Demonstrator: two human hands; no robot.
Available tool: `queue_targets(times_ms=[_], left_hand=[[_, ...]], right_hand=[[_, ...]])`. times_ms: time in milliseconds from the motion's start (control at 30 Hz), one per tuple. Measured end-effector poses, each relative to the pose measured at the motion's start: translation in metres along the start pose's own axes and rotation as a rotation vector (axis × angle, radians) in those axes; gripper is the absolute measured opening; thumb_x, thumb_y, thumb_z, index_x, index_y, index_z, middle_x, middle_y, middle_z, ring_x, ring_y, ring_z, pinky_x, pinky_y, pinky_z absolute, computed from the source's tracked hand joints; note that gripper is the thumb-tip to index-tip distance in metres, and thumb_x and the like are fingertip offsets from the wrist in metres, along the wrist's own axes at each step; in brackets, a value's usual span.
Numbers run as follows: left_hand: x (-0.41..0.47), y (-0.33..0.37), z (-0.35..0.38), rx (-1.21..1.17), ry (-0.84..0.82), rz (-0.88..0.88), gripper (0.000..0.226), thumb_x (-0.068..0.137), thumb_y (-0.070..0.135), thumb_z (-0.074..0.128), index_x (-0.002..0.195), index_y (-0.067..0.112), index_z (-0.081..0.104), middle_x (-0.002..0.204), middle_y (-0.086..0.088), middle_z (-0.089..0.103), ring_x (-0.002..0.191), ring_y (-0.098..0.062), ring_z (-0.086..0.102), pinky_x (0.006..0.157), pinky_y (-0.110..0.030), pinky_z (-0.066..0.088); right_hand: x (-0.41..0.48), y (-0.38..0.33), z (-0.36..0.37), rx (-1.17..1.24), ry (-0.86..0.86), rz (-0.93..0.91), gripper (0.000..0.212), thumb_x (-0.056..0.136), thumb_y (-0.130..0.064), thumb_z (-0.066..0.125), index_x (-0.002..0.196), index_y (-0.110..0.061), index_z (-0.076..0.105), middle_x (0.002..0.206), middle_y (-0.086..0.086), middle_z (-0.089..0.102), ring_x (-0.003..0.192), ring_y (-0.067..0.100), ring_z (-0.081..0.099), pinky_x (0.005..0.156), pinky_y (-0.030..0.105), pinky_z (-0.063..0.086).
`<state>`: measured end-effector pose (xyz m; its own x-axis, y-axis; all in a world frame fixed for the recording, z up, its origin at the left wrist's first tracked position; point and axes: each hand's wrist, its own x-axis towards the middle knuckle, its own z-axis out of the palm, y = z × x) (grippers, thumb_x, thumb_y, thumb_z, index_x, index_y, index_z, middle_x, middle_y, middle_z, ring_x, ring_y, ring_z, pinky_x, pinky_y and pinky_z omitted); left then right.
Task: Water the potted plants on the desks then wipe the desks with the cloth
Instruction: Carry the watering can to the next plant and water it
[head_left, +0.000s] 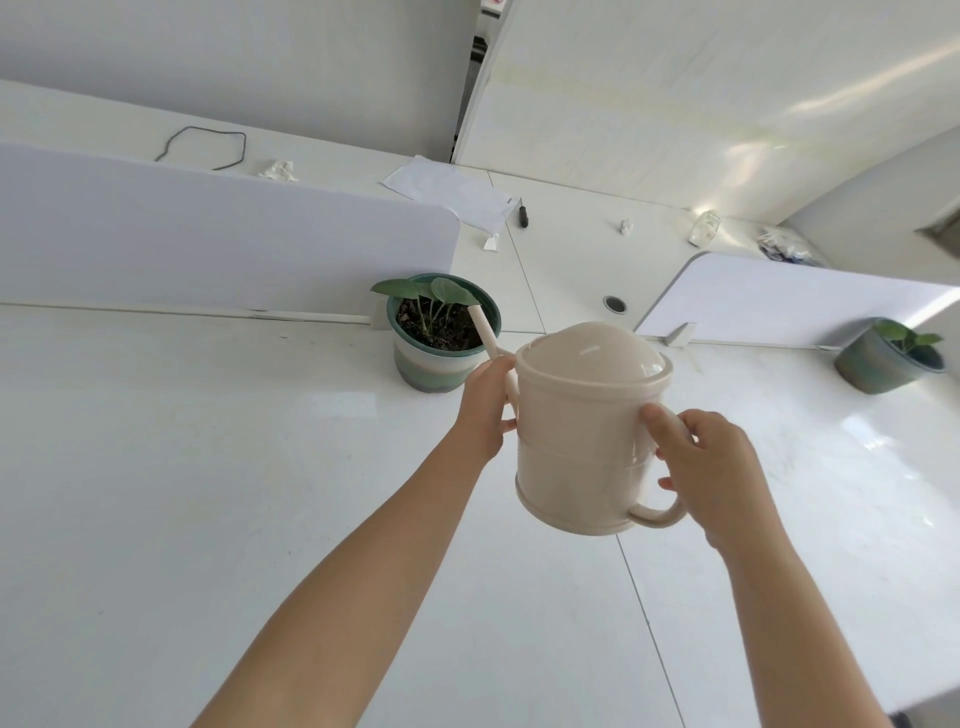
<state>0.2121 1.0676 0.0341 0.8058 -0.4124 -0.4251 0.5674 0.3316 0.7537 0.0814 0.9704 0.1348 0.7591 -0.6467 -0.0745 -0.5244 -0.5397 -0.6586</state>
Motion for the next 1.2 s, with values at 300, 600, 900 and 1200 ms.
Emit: queue_targets(times_ms=[300,600,900,1200], left_hand=[[-0.004,-0.010,-0.020,-0.025,-0.035,0.030,0.014,0.088,0.019,0.046,0.096,0.014,0.056,0.079,0.000,0.051,0.076,-0.018,0.053,0.063,-0.029,0.047],[-0.014,0.001,-0.053,-0.009,0.098,0.077,0.015,0.087,0.017,0.049,0.096,0.014,0.061,0.086,-0.002,0.053,0.080,-0.020,0.054,0.067,-0.033,0.048],[-0.028,-0.016,-0.061,0.029,0.125,0.084,0.016,0.087,0.017,0.046,0.097,0.014,0.059,0.093,-0.003,0.056,0.089,-0.023,0.056,0.083,-0.040,0.046],[-0.062,-0.052,-0.083,0.081,0.240,0.048,0.024,0.091,0.022,0.042,0.109,0.015,0.055,0.107,-0.004,0.058,0.106,-0.024,0.057,0.085,-0.040,0.045]], right_hand=[[-0.012,0.007,0.006,0.025,-0.021,0.011,0.052,0.087,-0.039,0.051,0.087,0.014,0.052,0.094,0.019,0.060,0.088,0.042,0.058,0.086,0.054,0.048],[-0.020,0.000,0.030,0.076,-0.120,-0.020,0.049,0.086,-0.037,0.051,0.082,0.011,0.051,0.087,0.011,0.056,0.083,0.035,0.057,0.086,0.054,0.048],[-0.033,0.024,0.029,0.152,-0.149,0.012,0.039,0.086,-0.032,0.053,0.082,0.006,0.056,0.091,0.005,0.059,0.088,0.032,0.060,0.085,0.048,0.049],[-0.054,0.084,0.037,0.294,-0.247,0.115,0.019,0.086,-0.017,0.055,0.071,-0.006,0.059,0.088,-0.002,0.060,0.084,0.019,0.055,0.072,0.032,0.043]])
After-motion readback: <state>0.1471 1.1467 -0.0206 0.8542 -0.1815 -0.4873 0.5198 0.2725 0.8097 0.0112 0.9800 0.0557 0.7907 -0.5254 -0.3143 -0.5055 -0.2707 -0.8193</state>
